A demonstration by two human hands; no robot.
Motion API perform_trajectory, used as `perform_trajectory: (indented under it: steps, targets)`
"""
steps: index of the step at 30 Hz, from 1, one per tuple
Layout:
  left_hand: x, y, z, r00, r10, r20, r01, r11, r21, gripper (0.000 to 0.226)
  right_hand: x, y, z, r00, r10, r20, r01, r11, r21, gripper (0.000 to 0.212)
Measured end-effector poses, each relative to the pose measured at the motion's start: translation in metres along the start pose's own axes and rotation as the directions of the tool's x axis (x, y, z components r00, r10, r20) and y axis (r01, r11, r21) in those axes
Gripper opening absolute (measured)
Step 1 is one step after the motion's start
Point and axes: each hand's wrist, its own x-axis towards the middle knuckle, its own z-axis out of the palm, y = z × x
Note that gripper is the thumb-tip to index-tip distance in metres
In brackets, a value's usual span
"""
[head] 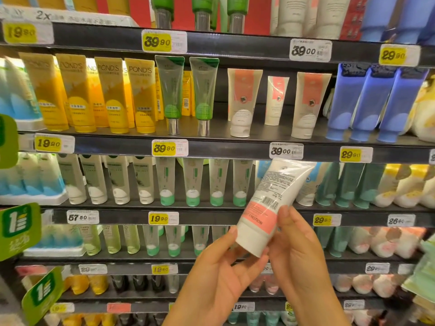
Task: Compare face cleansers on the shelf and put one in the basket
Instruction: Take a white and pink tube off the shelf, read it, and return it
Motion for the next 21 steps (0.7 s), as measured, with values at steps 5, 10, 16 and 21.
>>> perform_trajectory:
  steps: [5,10,16,21]
  targets:
    - [0.005,-0.002,-0.007,0.998,0.055,-0.021,-0.055,0.998,0.033,0.036,0.003,-0.001,-0.004,1.0,0.012,0.016,-0.012,0.999,-0.031,0.043]
    - [0.009,-0.001,-0.014,0.992,0.122,-0.038,-0.117,0.986,0.12,0.042,0.009,0.0,-0.007,1.0,-0.01,-0.013,0.009,0.991,-0.133,0.033]
    - [0.014,-0.002,-0.017,0.971,0.212,-0.108,-0.182,0.955,0.235,0.046,0.015,0.007,-0.009,0.995,0.015,-0.098,-0.019,0.999,-0.035,0.033]
    - [0.016,-0.003,-0.017,0.962,0.245,-0.125,-0.203,0.939,0.277,0.046,0.018,0.011,-0.01,0.99,0.065,-0.124,-0.058,0.997,0.058,0.039]
